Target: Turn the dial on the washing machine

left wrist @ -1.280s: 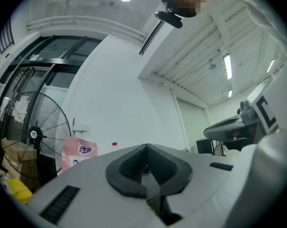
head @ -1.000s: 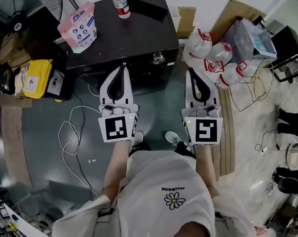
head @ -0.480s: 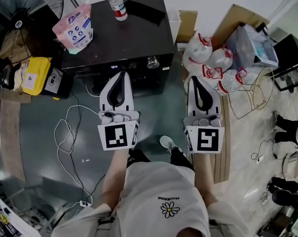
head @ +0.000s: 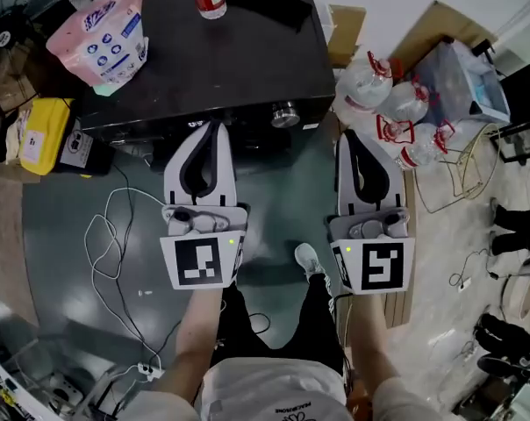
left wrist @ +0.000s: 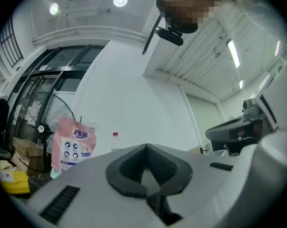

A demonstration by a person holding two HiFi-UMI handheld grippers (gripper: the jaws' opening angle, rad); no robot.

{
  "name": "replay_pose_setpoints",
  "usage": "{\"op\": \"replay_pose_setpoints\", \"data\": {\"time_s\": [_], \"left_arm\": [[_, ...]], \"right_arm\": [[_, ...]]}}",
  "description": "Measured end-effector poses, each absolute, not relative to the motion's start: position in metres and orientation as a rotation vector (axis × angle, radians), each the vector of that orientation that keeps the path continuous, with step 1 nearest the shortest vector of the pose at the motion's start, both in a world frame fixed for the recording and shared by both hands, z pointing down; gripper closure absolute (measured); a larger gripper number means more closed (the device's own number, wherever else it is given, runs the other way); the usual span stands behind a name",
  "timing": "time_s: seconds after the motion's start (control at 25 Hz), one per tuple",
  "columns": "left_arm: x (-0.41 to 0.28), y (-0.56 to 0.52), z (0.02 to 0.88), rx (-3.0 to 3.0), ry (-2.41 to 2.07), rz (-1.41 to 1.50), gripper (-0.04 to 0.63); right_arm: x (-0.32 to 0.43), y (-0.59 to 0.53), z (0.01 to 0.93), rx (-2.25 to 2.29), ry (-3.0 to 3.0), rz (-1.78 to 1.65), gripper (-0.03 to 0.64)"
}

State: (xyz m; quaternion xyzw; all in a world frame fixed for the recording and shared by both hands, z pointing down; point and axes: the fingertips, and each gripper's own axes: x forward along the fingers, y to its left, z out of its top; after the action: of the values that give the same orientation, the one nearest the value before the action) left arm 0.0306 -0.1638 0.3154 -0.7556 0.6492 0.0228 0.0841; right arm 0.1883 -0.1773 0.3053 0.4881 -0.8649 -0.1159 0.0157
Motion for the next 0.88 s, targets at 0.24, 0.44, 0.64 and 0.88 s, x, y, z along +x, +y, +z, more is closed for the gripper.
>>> {"op": "replay_pose_setpoints", "data": {"time_s": [0.24,0.44,0.64,0.88], "left_arm": [[0.009,-0.181,0.373,-2.261,1.949,0.048,0.597],[0.007,-0.185,0.419,-2.292,1.958,0.012,0.597],[0.007,-0.19,0.45,-2.327,1.957,-0.011,0.597],[0.018,-0.198,0.464,-2.352,1.949,-0.023,0.597]], "right_arm": [[0.164,-0.191,0.378,1.495,-2.692,-0.319,0.614],[0.157,-0.2,0.425,1.51,-2.669,-0.296,0.614],[0.16,-0.206,0.449,1.531,-2.646,-0.255,0.614],[0.166,-0.211,0.464,1.499,-2.635,-0.237,0.614]]}}
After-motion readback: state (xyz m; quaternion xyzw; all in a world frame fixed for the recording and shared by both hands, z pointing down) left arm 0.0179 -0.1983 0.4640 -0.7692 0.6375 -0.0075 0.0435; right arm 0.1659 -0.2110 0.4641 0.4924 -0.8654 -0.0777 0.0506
